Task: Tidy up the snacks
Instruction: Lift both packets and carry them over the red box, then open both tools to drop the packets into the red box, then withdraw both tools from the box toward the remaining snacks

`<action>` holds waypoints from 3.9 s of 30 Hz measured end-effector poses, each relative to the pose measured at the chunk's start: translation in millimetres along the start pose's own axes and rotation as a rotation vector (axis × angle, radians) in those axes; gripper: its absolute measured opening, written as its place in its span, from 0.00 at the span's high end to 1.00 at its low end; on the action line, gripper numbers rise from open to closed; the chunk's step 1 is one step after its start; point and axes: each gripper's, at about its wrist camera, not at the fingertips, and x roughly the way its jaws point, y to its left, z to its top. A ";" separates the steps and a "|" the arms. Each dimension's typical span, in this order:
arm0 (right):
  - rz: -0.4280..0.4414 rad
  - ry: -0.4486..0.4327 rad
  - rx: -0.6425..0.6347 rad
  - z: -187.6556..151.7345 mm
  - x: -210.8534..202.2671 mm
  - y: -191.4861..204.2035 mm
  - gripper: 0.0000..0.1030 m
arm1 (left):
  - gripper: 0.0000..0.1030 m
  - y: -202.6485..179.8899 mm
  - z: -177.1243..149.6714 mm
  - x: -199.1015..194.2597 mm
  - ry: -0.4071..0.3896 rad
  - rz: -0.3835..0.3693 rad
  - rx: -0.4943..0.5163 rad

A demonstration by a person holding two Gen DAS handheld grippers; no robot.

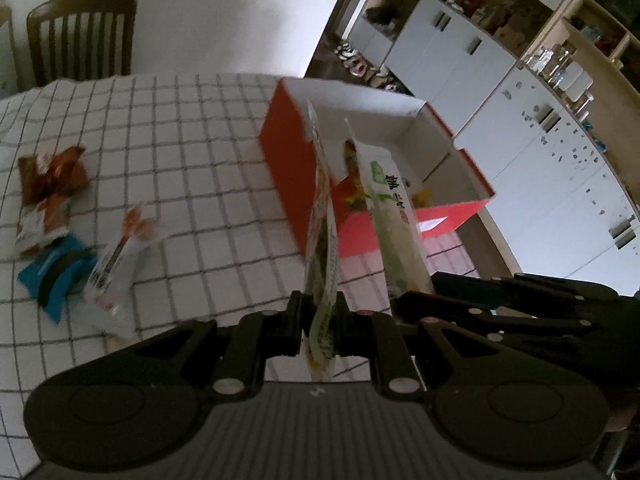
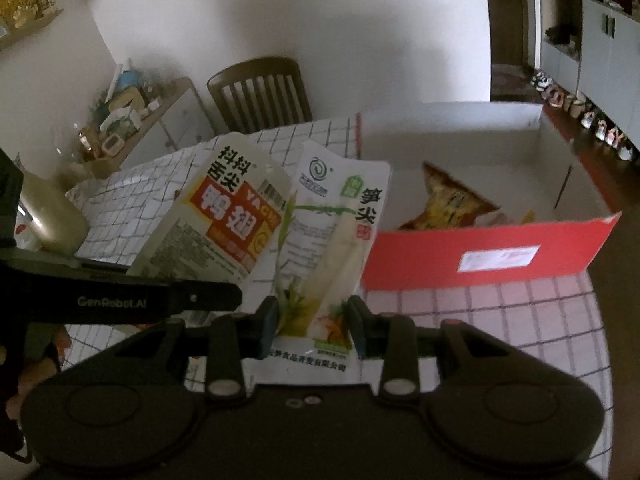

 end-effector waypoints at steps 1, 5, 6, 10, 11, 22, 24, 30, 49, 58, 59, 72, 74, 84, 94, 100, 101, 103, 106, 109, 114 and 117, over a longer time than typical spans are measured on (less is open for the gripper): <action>0.003 -0.002 0.004 3.4 -1.8 -6.3 0.66 | 0.86 -7.3 4.5 2.2 -0.004 0.000 0.007; -0.020 -0.020 0.000 13.7 -7.4 -28.0 0.66 | 0.86 -31.1 22.3 12.2 -0.026 0.010 0.030; -0.025 -0.024 -0.001 16.2 -8.0 -33.0 0.66 | 0.86 -37.0 27.0 15.6 -0.031 0.012 0.033; -0.054 -0.036 -0.007 27.7 -10.5 -62.3 0.66 | 0.86 -58.7 43.5 31.0 -0.047 0.026 0.052; -0.059 -0.038 -0.003 30.5 -9.9 -69.2 0.66 | 0.86 -64.0 47.8 35.4 -0.048 0.031 0.056; -0.149 -0.043 -0.017 56.4 6.8 -132.6 0.66 | 0.86 -105.7 86.1 89.1 -0.051 0.087 0.092; -0.160 -0.034 -0.021 59.7 11.9 -141.9 0.66 | 0.86 -110.7 92.5 100.4 -0.047 0.100 0.094; -0.191 -0.002 -0.021 66.5 34.3 -158.9 0.66 | 0.86 -118.2 110.3 132.0 -0.031 0.130 0.079; -0.198 0.063 -0.033 71.8 53.8 -172.2 0.62 | 0.86 -118.7 106.6 183.2 0.103 0.192 0.067; -0.188 0.051 -0.033 67.0 39.4 -166.2 0.51 | 0.58 -118.7 102.0 166.8 0.069 0.182 0.050; -0.188 0.050 -0.033 66.7 37.6 -165.8 0.49 | 0.47 -116.3 100.6 162.7 0.059 0.182 0.039; -0.149 0.000 -0.097 59.5 1.9 -134.8 0.31 | 0.35 -109.7 77.3 101.6 -0.040 0.148 0.034; -0.143 -0.009 -0.102 58.4 -2.7 -126.9 0.28 | 0.35 -107.4 72.7 92.6 -0.054 0.143 0.031; -0.129 -0.048 -0.113 50.4 -18.5 -81.0 0.20 | 0.35 -81.7 56.0 42.9 -0.113 0.112 0.044; -0.098 -0.059 -0.104 41.5 -20.0 -16.7 0.14 | 0.28 -27.5 33.8 -14.3 -0.149 0.105 0.061; -0.081 -0.064 -0.087 35.5 -12.4 18.6 0.07 | 0.25 8.7 20.7 -38.1 -0.143 0.100 0.084; -0.078 -0.064 -0.082 34.6 -10.0 24.2 0.06 | 0.24 14.5 18.7 -41.1 -0.143 0.100 0.087; -0.074 -0.065 -0.072 31.9 -6.5 34.0 0.04 | 0.24 27.1 15.8 -47.6 -0.140 0.096 0.094; -0.074 -0.065 -0.060 26.4 -1.3 46.3 0.03 | 0.22 44.4 11.9 -55.2 -0.139 0.094 0.106; -0.069 -0.068 -0.042 20.5 4.4 56.9 0.01 | 0.17 62.6 8.8 -61.8 -0.136 0.083 0.112; -0.064 -0.069 -0.010 11.1 14.2 70.1 0.01 | 0.00 95.1 3.8 -67.8 -0.145 0.074 0.099; -0.068 -0.062 0.000 4.6 23.0 77.7 0.01 | 0.00 115.0 1.0 -67.1 -0.143 0.074 0.080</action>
